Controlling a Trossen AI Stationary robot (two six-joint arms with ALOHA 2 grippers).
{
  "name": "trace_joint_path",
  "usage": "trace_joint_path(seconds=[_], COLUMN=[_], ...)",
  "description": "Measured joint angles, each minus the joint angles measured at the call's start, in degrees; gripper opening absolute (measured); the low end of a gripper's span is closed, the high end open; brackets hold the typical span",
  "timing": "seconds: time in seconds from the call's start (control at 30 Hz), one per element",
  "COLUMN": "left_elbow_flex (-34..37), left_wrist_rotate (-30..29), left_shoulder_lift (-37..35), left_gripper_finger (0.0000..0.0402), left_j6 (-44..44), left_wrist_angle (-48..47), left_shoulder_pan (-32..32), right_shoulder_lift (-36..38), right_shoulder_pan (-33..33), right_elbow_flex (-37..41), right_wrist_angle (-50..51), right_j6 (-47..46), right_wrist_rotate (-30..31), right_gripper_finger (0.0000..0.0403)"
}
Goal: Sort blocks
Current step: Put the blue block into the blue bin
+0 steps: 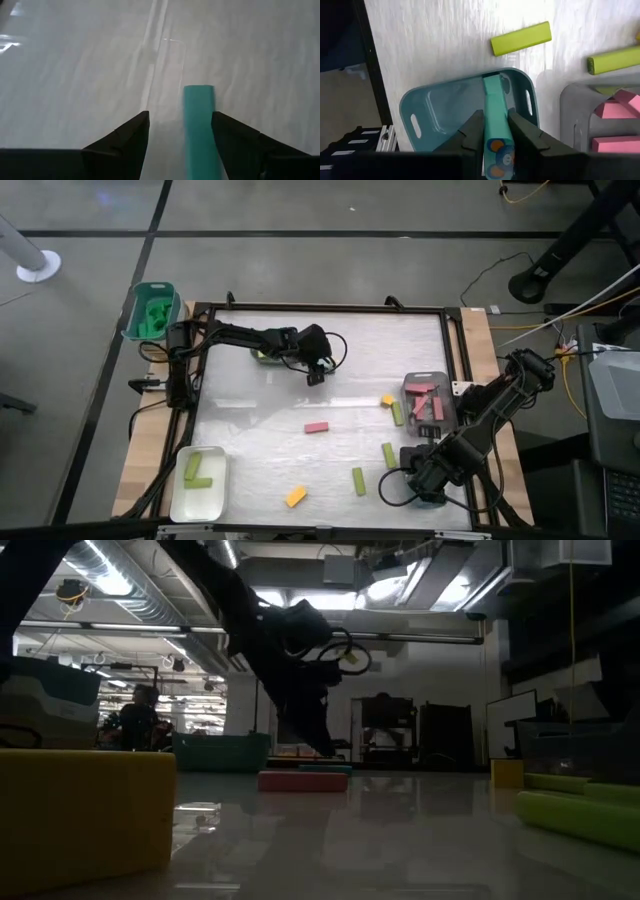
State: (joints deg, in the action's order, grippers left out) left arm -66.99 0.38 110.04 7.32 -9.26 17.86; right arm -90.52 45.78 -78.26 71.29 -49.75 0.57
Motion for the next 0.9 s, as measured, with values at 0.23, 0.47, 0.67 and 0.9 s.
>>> trace_joint_path(seconds=[0.23,0.47,0.67,0.9], left_elbow_flex=[0.0,0.0,0.0,-0.1], left_wrist_rotate=[0.0,0.0,0.3,0.8], left_shoulder_lift=[0.0,0.0,1.6,3.0], left_gripper_finger=[0.0203,0.0203,0.0203,0.0203], left_j6=[0.0,-0.1,0.3,-0.2], left_wrist_angle=[0.0,-0.1,0.3,2.1], left_shoulder_pan=[0.6,0.6,0.6,0.5], right_shoulder_lift=[-0.3,-0.9,-0.9,-0.9], right_shoulder_pan=[-0.1,-0.1,-0.1,-0.1], right_elbow_flex=[0.0,0.0,0.0,0.0], right_wrist_angle=[0.2,0.8,0.7,0.4], right_j6=[0.0,0.0,0.6,0.7], right_wrist_rotate=[0.5,0.0,0.5,1.8], right_gripper_finger=[0.0101,0.0179,0.0204,0.0206])
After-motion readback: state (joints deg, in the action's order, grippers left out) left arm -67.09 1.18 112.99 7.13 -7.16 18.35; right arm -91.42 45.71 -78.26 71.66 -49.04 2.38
